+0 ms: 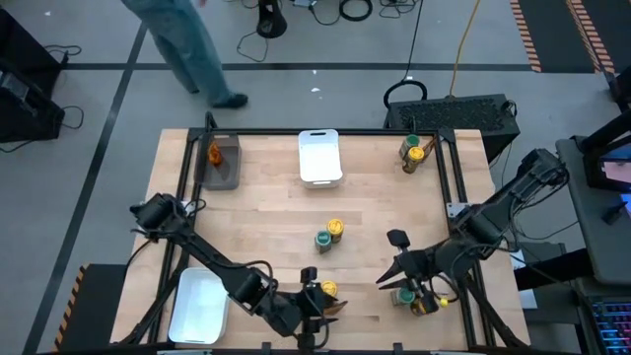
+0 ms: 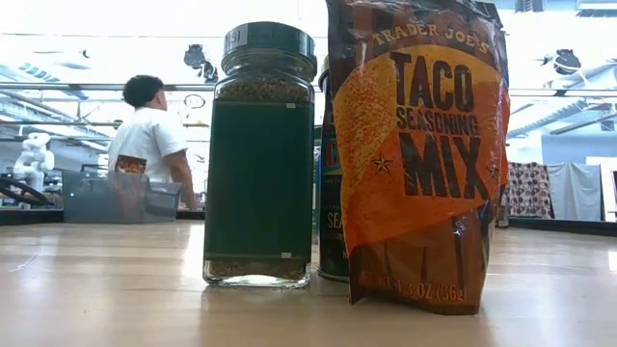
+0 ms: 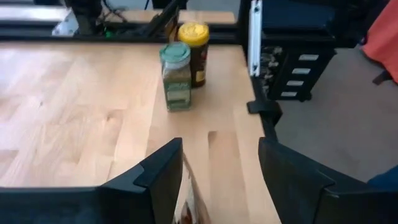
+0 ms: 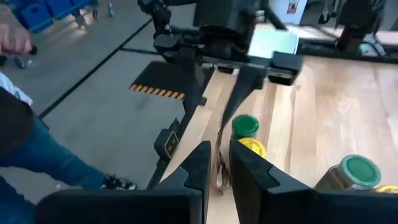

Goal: Sort spices by type
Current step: Put the bottom left orange seasoning pack into the black bin

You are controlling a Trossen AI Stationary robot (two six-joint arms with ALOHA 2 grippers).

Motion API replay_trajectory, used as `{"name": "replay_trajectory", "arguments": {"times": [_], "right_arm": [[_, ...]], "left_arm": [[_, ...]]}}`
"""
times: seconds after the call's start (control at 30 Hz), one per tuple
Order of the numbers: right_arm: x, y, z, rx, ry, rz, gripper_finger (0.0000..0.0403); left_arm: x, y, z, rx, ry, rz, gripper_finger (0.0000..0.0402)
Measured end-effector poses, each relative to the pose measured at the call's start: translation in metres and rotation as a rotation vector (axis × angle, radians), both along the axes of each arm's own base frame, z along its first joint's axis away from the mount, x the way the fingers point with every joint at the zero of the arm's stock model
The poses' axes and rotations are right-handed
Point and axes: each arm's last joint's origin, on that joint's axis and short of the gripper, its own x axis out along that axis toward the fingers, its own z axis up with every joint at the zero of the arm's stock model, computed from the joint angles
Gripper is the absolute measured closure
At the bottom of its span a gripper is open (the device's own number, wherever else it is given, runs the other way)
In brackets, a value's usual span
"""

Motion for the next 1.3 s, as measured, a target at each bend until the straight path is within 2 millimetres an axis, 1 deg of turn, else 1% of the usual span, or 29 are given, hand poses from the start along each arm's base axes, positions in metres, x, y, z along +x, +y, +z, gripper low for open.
{"name": "replay_trajectory", "arguments": {"times": [0.23,0.37,0.53,0.77,1.03,1.3], "right_arm": [[0.015,0.013,-0.02,-0.035,0.053,-0.002,0.0362],[0.023,0.02,-0.026,-0.026,0.049,0.006,0.0362],[0.023,0.02,-0.024,-0.02,0.035,0.009,0.0362],[0.024,0.021,-0.023,-0.016,0.026,0.01,0.0362],[0.024,0.02,-0.023,-0.036,0.017,0.014,0.0362],[0.024,0.02,-0.023,-0.039,0.011,0.017,0.0362]], "left_arm": [[0.003,-0.004,-0.012,-0.003,0.029,-0.019,0.019],[0.004,-0.005,-0.02,-0.008,0.055,-0.024,0.019],[0.001,-0.002,-0.027,-0.017,0.124,0.013,0.019],[0.0,-0.001,-0.029,0.003,0.143,0.029,0.019],[0.0,0.002,-0.031,-0.024,0.171,0.052,0.019],[-0.001,0.002,-0.034,-0.051,0.186,0.037,0.019]]}}
